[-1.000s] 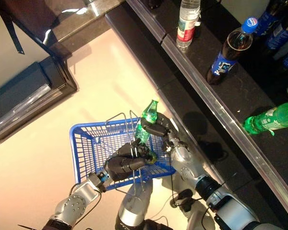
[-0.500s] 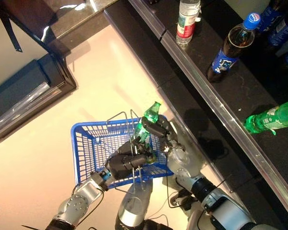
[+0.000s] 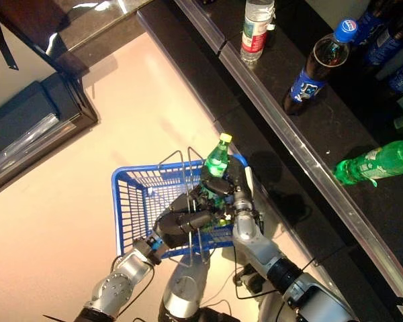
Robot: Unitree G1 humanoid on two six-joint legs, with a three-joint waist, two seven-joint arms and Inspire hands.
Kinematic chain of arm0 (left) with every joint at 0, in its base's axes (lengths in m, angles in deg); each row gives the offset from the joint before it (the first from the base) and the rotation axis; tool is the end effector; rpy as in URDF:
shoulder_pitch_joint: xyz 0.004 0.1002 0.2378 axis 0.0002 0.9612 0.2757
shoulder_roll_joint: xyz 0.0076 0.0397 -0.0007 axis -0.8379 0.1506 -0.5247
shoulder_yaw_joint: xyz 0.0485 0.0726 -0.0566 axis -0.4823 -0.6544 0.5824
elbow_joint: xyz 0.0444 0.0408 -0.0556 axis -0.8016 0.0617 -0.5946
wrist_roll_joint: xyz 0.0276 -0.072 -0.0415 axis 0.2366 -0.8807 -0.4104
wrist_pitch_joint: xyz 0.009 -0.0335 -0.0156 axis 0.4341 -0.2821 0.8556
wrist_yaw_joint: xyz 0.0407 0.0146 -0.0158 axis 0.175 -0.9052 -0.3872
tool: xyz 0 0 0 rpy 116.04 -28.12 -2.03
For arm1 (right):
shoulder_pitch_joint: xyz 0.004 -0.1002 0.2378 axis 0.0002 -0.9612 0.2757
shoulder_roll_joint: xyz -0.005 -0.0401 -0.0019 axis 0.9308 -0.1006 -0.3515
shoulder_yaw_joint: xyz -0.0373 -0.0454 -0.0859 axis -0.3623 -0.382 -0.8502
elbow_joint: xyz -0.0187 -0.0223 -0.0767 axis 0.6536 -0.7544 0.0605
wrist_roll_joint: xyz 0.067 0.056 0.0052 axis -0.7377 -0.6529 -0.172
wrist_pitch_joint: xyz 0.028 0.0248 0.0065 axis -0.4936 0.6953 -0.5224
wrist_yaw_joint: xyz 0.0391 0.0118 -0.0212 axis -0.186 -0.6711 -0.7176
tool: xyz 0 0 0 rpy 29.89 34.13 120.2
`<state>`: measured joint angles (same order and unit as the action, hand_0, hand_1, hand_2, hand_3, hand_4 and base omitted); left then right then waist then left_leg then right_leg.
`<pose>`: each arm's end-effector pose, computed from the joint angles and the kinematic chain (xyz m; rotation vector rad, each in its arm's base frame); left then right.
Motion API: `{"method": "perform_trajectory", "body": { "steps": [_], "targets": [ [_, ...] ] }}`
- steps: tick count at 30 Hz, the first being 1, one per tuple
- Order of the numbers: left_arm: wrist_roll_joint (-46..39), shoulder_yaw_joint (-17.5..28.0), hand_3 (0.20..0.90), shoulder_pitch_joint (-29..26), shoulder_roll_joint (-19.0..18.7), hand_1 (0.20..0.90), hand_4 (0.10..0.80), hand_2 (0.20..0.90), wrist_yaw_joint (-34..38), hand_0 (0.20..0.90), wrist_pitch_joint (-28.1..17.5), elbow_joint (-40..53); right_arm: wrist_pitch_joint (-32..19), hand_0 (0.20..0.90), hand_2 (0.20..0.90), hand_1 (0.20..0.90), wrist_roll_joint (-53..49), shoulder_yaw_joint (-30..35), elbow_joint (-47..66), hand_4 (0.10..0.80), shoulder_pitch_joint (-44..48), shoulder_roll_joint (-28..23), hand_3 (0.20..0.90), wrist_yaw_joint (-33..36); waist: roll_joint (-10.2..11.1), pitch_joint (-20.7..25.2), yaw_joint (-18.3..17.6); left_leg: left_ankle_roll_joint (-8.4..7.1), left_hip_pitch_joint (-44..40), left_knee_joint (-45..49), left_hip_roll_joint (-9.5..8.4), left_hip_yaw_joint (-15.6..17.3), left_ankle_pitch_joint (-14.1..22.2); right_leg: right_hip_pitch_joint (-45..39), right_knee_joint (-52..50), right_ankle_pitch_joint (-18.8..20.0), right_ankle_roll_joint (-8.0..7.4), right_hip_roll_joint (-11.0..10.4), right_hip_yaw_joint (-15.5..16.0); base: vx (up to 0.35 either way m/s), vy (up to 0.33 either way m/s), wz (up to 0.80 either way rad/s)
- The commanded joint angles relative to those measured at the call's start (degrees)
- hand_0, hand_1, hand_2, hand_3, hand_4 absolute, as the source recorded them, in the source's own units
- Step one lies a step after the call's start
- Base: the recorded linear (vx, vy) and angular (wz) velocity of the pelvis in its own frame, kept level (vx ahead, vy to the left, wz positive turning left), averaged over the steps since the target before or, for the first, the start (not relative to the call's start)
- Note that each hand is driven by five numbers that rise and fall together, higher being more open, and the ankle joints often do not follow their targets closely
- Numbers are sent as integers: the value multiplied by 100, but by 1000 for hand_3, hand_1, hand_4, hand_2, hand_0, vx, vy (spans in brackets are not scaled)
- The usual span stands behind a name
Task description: Pick up the drink and place into the basket.
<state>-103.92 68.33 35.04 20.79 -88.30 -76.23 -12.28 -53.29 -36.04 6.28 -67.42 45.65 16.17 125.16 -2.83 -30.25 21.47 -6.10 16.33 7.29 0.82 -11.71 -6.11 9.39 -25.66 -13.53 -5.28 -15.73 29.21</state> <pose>0.1753 0.1756 0.0318 -0.9905 0.0913 -0.8101 0.2367 -0.0649 0.0408 -0.1927 -0.1139 -0.0706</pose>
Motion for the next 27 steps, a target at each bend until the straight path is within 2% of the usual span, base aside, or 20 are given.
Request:
{"method": "perform_trajectory", "body": {
  "steps": [1,8,16,27],
  "targets": [
    [-873,201,200,-584,512,300,100,300,-825,300,-843,2149,-527,300,300,300,1025,-163,1282,100,474,143,200,246,-72,263,-304,387,-192,132,-78,629,284,-155,1183,1275,29,313,-446,-41,67,-13],
    [-950,199,200,-465,538,300,100,300,-957,300,-1047,2083,-577,300,300,300,1083,-181,1774,100,245,-262,200,-73,-118,270,-444,376,-236,113,-42,744,290,-125,1188,1267,13,314,-542,-24,48,-8],
    [-972,232,200,-375,545,300,100,300,-1253,300,-1134,1983,-503,300,300,300,372,-290,1718,100,-129,-530,200,-798,-160,285,-527,362,-247,88,-25,801,274,-110,1197,1236,30,307,-571,-15,27,-3],
    [-861,175,200,-526,375,300,100,300,-1411,300,-753,2146,-341,300,300,300,-372,-570,1188,100,3,-302,200,-1703,-155,274,-352,365,-255,87,-88,667,271,-202,1187,1198,52,262,-420,0,0,0]
  ]
}}
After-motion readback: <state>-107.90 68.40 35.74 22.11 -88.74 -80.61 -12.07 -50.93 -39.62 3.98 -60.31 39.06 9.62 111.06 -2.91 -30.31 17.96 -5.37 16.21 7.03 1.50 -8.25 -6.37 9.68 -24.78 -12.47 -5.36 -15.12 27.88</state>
